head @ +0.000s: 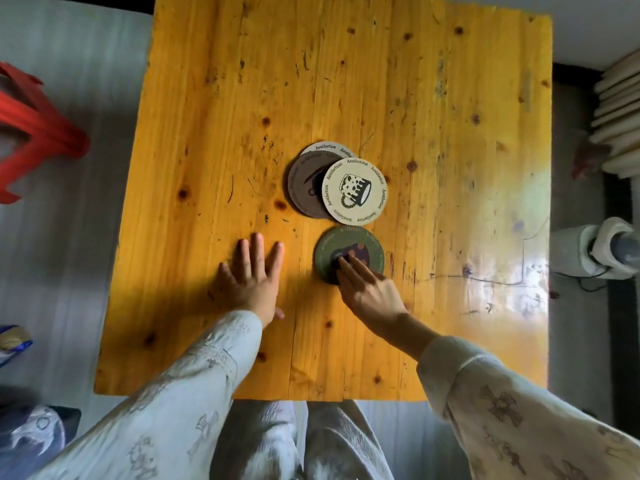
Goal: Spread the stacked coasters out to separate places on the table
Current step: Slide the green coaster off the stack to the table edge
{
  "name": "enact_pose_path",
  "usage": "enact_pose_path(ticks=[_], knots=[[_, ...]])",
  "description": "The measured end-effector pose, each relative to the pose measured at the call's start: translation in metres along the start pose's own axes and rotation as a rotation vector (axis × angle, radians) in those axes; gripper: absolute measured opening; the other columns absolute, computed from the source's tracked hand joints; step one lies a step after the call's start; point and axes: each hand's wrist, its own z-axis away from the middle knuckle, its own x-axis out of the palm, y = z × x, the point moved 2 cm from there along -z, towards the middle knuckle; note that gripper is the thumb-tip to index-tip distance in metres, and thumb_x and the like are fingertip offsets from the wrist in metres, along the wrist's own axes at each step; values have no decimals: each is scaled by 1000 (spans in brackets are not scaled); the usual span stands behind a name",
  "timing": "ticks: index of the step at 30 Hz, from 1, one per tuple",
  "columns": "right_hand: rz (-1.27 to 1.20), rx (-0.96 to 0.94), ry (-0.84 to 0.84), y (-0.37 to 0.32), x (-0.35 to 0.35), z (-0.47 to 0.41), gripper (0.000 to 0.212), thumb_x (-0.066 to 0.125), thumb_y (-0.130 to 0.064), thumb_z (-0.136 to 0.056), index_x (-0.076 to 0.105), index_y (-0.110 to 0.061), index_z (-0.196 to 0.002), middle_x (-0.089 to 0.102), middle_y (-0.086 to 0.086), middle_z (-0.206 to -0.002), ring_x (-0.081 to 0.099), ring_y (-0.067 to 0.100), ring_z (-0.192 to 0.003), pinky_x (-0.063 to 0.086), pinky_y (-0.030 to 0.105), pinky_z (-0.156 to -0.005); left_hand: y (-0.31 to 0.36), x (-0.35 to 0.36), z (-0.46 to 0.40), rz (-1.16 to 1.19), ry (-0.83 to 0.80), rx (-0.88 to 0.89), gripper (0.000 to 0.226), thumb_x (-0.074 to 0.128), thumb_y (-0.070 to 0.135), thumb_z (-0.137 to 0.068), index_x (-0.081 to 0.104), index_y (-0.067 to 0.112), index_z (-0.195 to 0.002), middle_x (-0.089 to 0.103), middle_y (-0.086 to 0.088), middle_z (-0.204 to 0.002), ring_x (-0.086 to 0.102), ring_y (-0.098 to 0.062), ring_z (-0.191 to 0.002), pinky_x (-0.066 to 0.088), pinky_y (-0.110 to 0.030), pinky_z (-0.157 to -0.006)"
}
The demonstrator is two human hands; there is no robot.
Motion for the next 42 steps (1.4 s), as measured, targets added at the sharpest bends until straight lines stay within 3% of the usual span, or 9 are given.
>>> enact_pose_path(ticks=[3, 11, 13, 17, 19, 22, 27, 34, 42], knots=[[-1, 17, 68, -14, 11, 17, 57, 89, -24, -55, 69, -13, -108, 70, 5, -117, 66, 21, -108, 61, 26, -62, -1, 1, -1, 5, -1, -4, 132, 76, 36, -64, -40, 29, -126, -49, -11, -134, -35, -36, -132, -3, -67, -109], [31, -44, 87, -48, 35, 49, 49, 86, -25, -57, 72, -15, -103, 73, 2, -110, 69, 19, -102, 57, 23, -47, 2, 2, 2, -5, 50, -7, 127, 76, 37, -64, -29, 28, -136, -37, -12, -147, -30, -33, -136, -5, -62, -109], [-7, -16, 66, -46, 34, 49, 49, 81, -27, -65, 68, -14, -111, 69, 6, -119, 64, 22, -111, 59, 28, -51, 5, 4, 5, 12, 85, 4, 123, 76, 33, -66, -23, 26, -139, -31, -13, -150, -26, -34, -138, -5, -58, -111], [-433, -13, -24, -32, 37, 39, 43, 50, -30, -93, 46, -15, -133, 45, 11, -144, 43, 30, -131, 52, 42, -90, 9, 23, 29, 185, 202, 75, 88, 61, 11, -81, 1, 23, -145, -18, -8, -155, -16, -27, -142, 7, -51, -117], [-594, 76, 48, -16, 33, 31, 40, 47, -23, -95, 46, -10, -132, 52, 15, -136, 54, 31, -117, 52, 38, -87, 14, 38, 49, 339, 231, 129, 71, 52, 1, -85, 15, 19, -143, -10, -5, -156, -10, -24, -143, 9, -43, -118], [-592, 175, 94, 7, 28, 18, 39, 44, -14, -95, 44, -9, -134, 50, 18, -133, 51, 34, -116, 54, 43, -87, 27, 54, 78, 542, 258, 136, 53, 41, -1, -90, 30, 14, -139, 17, -8, -154, 16, -23, -142, 21, -31, -112], [-572, 228, 62, 11, 23, -1, 46, 45, -5, -92, 44, -20, -136, 46, 18, -135, 44, 37, -120, 46, 44, -96, 56, 70, 95, 819, 176, 40, 49, 38, 4, -90, 29, 11, -137, 45, -15, -136, 46, -27, -121, 39, -33, -96], [-569, 319, 2, 1, 30, 9, 49, 52, -10, -89, 41, -15, -136, 45, 18, -130, 43, 37, -115, 47, 44, -93, 68, 73, 80, 1332, -76, -318, 47, 43, 0, -87, 37, 13, -132, 49, -14, -130, 48, -30, -119, 40, -49, -104], [-792, 511, -18, -11, 44, 45, 44, 46, -4, -90, 44, -8, -134, 46, 22, -125, 45, 41, -113, 42, 47, -97, 63, 67, 77, 1342, -33, -376, 50, 37, 0, -89, 34, 17, -136, 44, -11, -137, 42, -28, -124, 38, -45, -103]])
